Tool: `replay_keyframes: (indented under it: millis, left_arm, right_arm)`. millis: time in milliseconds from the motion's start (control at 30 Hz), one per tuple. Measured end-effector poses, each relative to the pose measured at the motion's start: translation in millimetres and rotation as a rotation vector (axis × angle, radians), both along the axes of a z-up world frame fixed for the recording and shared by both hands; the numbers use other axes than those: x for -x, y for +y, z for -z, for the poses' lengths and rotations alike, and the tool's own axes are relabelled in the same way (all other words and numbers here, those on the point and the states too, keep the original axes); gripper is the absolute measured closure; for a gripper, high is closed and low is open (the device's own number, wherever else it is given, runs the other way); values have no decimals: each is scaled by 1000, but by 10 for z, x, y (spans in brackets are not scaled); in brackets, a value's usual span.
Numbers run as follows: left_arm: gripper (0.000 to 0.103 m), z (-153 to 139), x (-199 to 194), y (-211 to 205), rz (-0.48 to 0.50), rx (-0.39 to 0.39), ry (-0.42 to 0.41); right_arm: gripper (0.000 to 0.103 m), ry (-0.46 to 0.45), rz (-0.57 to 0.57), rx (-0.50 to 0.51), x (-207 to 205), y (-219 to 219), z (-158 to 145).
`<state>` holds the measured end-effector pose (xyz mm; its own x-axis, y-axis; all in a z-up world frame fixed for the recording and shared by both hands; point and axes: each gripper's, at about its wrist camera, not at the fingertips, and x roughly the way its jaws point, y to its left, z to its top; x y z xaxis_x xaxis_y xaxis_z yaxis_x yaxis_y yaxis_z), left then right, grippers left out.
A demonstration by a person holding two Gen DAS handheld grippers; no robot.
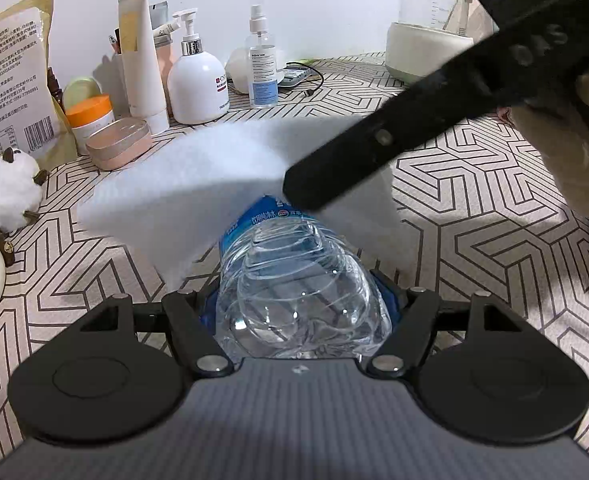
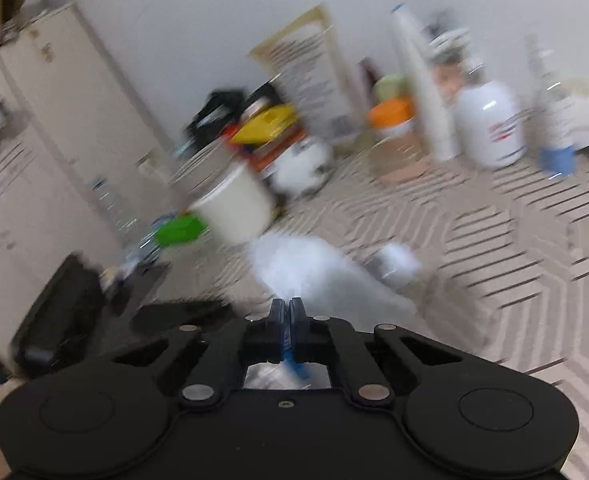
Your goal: Clean container
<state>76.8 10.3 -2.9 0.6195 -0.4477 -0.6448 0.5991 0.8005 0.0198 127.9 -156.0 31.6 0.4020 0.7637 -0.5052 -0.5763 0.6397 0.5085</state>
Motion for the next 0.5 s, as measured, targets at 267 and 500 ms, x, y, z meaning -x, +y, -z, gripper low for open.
replay_keyframes:
  millis: [267, 500]
  left_arm:
    - [32, 12, -10, 37, 6, 0, -3]
    - [33, 13, 27, 30, 6, -5, -14]
  right_arm:
    - [39, -49, 63, -35, 128, -177, -211]
    - [40, 164, 152, -16, -175, -264, 124]
